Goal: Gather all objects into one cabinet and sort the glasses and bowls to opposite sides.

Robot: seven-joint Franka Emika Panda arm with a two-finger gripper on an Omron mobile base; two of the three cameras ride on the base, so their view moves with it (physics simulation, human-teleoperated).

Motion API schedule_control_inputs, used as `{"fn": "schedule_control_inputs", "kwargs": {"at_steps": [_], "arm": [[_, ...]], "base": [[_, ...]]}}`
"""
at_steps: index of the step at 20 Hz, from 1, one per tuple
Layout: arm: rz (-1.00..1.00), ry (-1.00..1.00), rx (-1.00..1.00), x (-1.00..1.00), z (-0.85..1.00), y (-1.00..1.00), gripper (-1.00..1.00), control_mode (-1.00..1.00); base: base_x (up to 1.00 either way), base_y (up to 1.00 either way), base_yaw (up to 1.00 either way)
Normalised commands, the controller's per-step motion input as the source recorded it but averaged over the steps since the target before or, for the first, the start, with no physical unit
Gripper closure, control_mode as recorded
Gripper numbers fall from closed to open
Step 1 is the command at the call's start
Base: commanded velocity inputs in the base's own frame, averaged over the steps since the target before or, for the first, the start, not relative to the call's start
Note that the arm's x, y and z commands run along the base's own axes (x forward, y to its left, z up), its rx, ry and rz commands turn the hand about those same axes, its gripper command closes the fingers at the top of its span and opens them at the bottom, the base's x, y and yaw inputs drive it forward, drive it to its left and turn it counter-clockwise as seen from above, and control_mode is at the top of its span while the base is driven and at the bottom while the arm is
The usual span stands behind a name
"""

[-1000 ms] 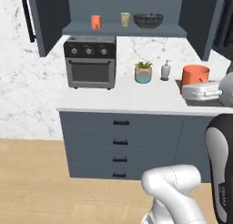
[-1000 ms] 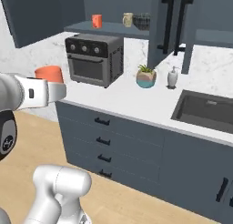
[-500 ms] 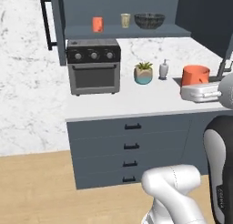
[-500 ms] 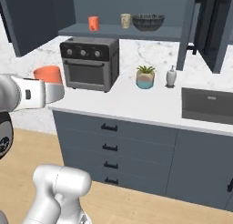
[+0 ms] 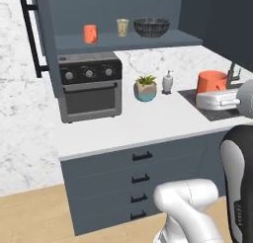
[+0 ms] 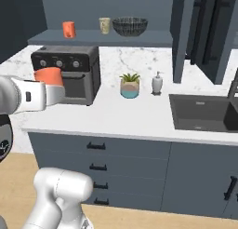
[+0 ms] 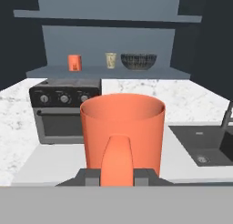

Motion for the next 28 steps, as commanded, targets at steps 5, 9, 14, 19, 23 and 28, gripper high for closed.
{"fn": "schedule_control_inputs", "kwargs": {"at_steps": [5, 9, 14, 19, 23, 28], "arm": [[0.0, 0.0, 0.0, 0.0, 0.0, 0.0, 1.0, 1.0], [0.0, 0.0, 0.0, 0.0, 0.0, 0.0, 1.0, 1.0], [0.0, 0.0, 0.0, 0.0, 0.0, 0.0, 1.0, 1.0], [0.0, 0.0, 0.0, 0.0, 0.0, 0.0, 1.0, 1.0], [0.0, 0.0, 0.0, 0.0, 0.0, 0.0, 1.0, 1.0], [0.0, 0.0, 0.0, 0.0, 0.0, 0.0, 1.0, 1.0]], "base": [[0.16, 0.5, -0.07], [0.04, 0.41, 0.17], [0.69, 0.07, 0.15], [0.74, 0.0, 0.18], [0.62, -0.06, 0.14], [0.26, -0.04, 0.02]]}}
